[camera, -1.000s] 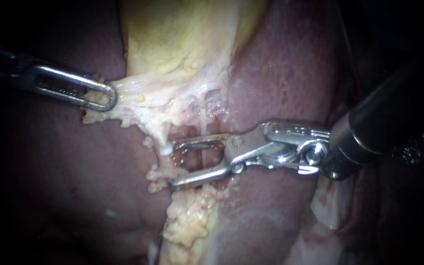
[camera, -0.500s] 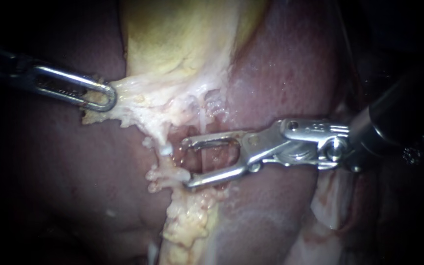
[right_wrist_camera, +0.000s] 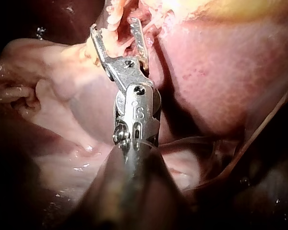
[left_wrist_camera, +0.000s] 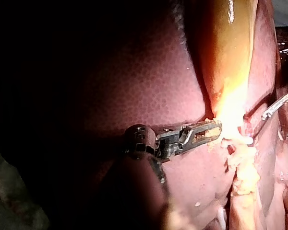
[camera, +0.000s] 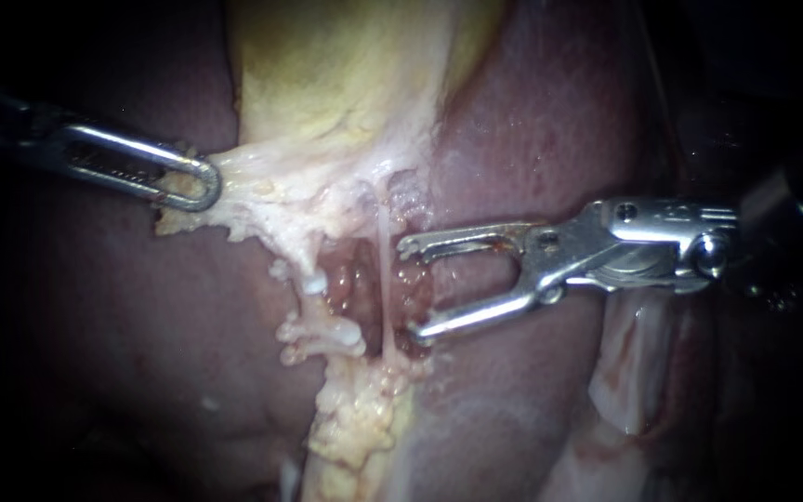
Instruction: Going back third clip left tube
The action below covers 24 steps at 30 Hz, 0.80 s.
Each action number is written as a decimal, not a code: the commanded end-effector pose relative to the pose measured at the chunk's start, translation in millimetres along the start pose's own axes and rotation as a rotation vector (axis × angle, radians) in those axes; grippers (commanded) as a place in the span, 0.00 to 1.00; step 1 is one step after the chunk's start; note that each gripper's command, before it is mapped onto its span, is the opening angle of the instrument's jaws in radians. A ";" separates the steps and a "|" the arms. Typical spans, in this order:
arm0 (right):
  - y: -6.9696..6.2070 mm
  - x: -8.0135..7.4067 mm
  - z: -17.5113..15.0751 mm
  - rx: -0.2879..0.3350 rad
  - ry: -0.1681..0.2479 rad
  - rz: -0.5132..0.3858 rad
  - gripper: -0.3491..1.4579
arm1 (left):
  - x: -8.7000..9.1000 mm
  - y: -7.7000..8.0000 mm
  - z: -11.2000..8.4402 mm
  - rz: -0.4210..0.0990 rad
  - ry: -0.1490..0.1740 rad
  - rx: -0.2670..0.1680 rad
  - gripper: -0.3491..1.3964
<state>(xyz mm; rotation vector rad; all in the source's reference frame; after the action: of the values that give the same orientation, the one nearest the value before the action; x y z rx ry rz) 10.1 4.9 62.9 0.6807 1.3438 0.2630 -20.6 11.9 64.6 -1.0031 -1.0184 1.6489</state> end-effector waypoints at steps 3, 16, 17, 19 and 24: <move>-0.3 0.2 -0.6 0.002 0.000 -0.005 0.47 | 0.0 0.0 0.0 0.000 0.000 0.000 0.00; -1.0 0.7 -3.5 -0.010 0.002 0.003 0.47 | 0.0 0.0 0.1 0.000 0.000 0.000 0.00; -1.0 0.7 -3.6 -0.012 0.002 0.003 0.47 | 0.0 0.0 0.1 0.000 0.000 0.000 0.00; -1.1 0.7 -3.8 -0.014 0.002 0.004 0.47 | 0.0 0.0 0.1 0.000 0.000 0.000 0.00; -1.2 0.7 -4.0 -0.014 0.002 0.004 0.47 | 0.0 0.0 0.1 0.000 0.000 0.000 0.00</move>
<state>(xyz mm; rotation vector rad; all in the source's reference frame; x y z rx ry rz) 6.2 5.6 61.4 0.6718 1.3415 0.2768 -20.6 11.9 64.6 -1.0030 -1.0179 1.6486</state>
